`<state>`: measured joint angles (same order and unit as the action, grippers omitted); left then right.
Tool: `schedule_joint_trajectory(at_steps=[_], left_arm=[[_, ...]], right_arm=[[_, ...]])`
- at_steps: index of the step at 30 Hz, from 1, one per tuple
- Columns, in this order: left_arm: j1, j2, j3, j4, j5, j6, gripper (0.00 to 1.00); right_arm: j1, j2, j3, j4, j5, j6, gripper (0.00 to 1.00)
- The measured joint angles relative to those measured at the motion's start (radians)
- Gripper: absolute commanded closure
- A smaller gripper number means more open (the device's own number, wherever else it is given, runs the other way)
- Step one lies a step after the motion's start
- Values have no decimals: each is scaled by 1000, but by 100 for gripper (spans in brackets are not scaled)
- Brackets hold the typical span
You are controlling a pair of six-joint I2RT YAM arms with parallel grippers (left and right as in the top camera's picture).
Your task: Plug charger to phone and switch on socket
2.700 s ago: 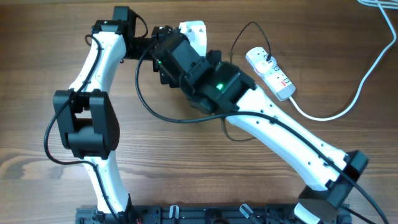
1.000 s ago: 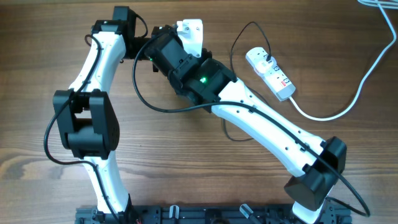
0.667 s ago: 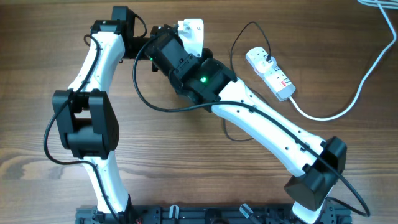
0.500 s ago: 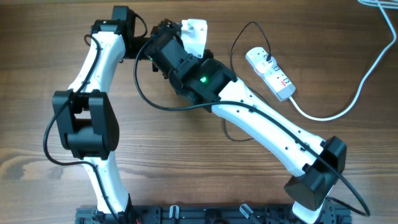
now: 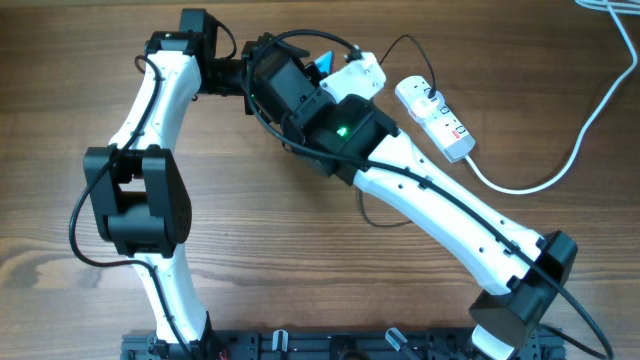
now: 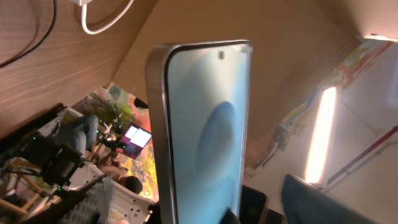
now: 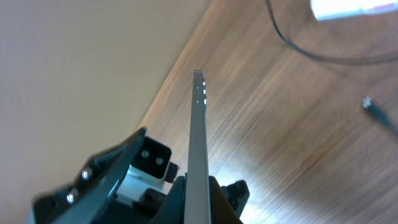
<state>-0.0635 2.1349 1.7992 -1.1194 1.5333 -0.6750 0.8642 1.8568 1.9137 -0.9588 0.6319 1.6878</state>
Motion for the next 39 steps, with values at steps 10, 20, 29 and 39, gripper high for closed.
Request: schedule_joint_trajectory(at_steps=[10, 20, 29, 39], left_arm=[[0, 0, 0, 1, 4, -95, 39], [0, 0, 0, 1, 21, -132, 60], [0, 0, 0, 0, 20, -139, 75], [0, 0, -1, -1, 10, -138, 93]], right_arm=[[0, 0, 0, -13, -4, 351, 95], [0, 0, 0, -5, -49, 370, 95], [-1, 0, 0, 1, -82, 377, 95], [-9, 0, 0, 16, -90, 395, 95]])
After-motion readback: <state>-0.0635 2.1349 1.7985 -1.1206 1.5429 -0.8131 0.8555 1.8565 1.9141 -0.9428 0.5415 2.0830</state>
